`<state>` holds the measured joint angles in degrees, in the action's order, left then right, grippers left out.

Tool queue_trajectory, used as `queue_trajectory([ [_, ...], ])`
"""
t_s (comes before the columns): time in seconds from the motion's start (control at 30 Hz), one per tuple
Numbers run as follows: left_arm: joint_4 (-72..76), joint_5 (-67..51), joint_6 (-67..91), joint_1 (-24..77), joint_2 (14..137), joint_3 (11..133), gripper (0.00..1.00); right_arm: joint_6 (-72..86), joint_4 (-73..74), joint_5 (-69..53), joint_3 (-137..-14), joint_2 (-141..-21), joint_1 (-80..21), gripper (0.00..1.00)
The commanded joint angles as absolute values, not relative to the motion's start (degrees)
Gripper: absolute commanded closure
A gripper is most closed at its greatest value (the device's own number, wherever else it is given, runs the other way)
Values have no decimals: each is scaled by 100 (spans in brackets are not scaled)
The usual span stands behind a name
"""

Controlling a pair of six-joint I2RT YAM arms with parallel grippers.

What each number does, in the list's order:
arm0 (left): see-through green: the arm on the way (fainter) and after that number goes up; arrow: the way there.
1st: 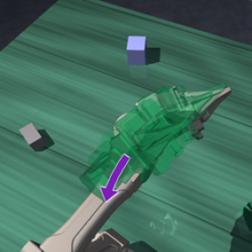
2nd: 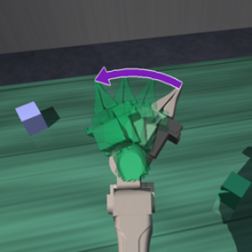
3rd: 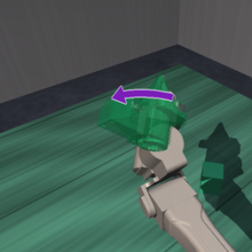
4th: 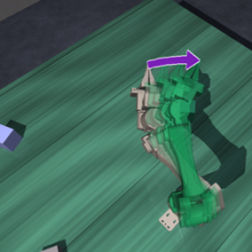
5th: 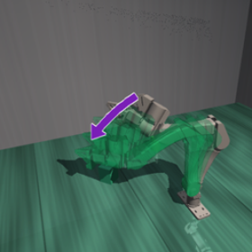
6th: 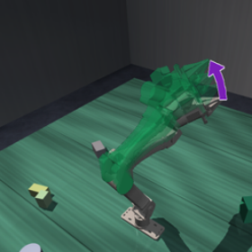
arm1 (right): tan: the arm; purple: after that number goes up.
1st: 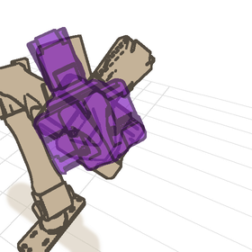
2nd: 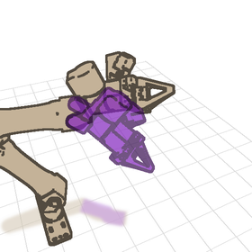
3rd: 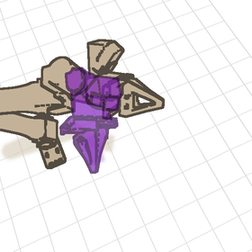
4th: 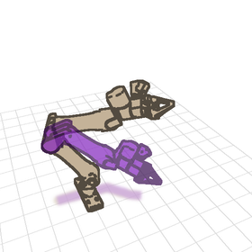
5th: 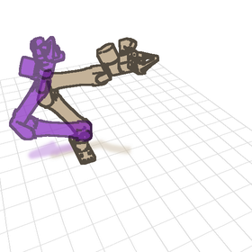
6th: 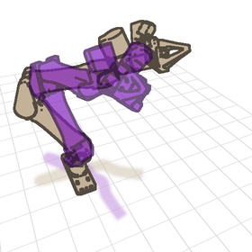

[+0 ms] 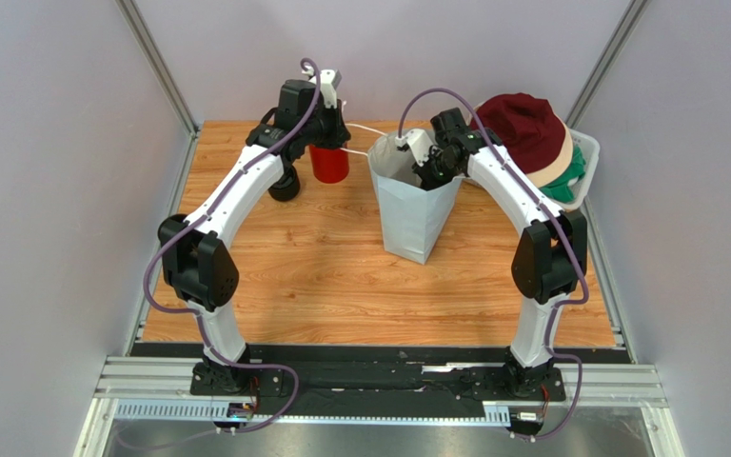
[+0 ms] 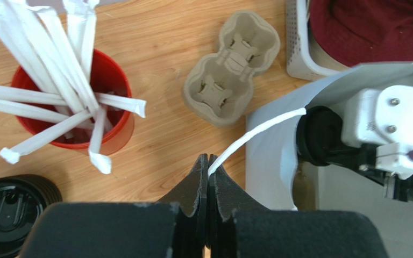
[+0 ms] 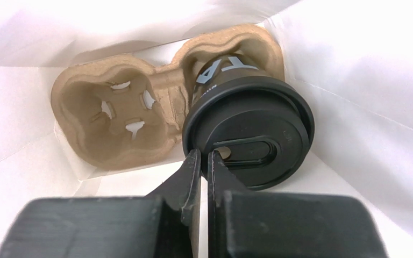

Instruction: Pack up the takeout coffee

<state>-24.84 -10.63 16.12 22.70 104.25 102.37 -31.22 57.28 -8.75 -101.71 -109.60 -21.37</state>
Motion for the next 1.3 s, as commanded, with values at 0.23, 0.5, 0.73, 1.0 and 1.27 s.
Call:
queue_trajectory([
  [0.23, -2224, -1938, 1520, 2197, 10081, 10556, 100, -3067, 6170, -703, -10116, -11092, -2048, 100],
  [0.5, -2057, -2900, 1635, 2224, 10107, 10775, 100, -3120, 6205, -668, -9967, -11224, -2118, 100],
  [0.73, -2030, -3146, 1643, 2224, 10063, 10828, 100, -3146, 6038, -598, -9651, -11241, -2171, 100],
  [1.0, -2021, -3243, 1635, 2232, 10063, 10854, 100, -3146, 5950, -554, -9466, -11259, -2188, 100],
  [1.27, -2013, -3217, 1600, 2232, 10072, 10793, 100, -3173, 6038, -580, -9668, -11022, -2188, 100],
])
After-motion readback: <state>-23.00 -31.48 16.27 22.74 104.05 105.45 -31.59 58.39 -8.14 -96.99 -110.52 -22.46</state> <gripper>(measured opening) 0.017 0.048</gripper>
